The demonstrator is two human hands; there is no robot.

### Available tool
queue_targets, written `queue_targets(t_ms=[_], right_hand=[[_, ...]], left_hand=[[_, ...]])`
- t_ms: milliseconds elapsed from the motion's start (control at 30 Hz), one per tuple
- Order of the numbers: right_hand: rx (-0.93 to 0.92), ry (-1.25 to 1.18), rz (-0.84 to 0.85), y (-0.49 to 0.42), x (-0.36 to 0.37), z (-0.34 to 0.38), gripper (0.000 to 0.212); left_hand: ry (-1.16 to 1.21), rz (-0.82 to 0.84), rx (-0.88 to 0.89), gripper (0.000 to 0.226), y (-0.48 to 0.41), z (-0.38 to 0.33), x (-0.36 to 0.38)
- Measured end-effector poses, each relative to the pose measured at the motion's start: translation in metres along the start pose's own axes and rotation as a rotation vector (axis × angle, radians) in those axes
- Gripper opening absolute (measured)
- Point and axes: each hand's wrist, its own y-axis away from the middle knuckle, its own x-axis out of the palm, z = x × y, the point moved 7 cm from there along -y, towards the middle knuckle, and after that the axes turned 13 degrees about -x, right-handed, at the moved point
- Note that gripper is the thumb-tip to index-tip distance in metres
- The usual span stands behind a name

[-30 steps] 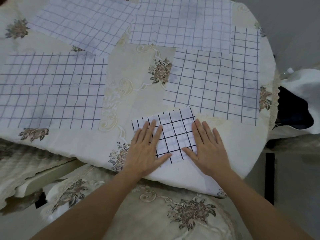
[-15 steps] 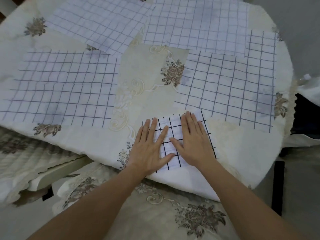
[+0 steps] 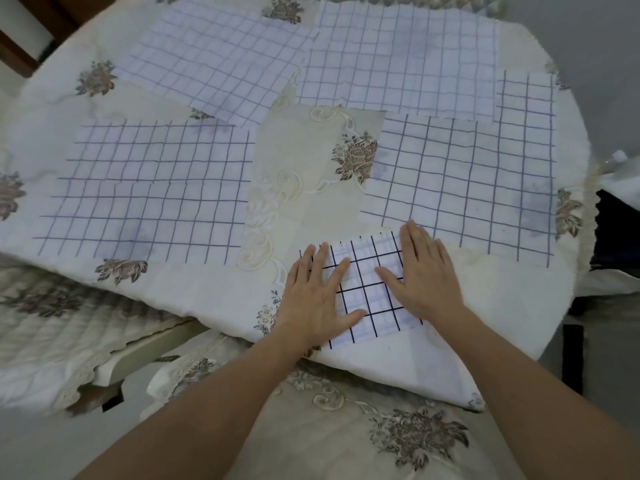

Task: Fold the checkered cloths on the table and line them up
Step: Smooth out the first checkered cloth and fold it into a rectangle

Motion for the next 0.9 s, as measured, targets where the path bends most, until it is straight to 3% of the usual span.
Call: queue_targets(t_ms=[100, 200, 367, 433, 567, 900], right_hand=[[0.027, -0.148, 0.030, 0.000, -0.024, -0.005, 0.085], [0.128, -0.186, -0.109, 0.028, -0.053, -0.016, 0.072], [0.351, -0.234, -0.208, 0.081, -0.050, -0.028, 0.042], [0.417, -0.278, -0.189, 0.092, -0.042, -0.027, 0.036], [0.546, -0.396, -0.180, 0.099, -0.029, -0.028, 0.029], [0.665, -0.477, -0.154, 0.095, -0.016, -0.032, 0.033]], left_hand=[[-0.039, 0.019, 0.003, 0.084, -0.004, -0.004, -0.026], [-0.057, -0.116, 0.071, 0.065, -0.017, -0.017, -0.061], [-0.074, -0.215, 0.574, 0.035, -0.040, -0.088, -0.082], [-0.109, -0.207, 0.764, 0.036, -0.046, -0.117, -0.085], [-0.237, -0.112, 0.938, 0.038, -0.058, -0.150, -0.079], [-0.264, -0.113, 1.113, 0.031, -0.072, -0.167, -0.070]])
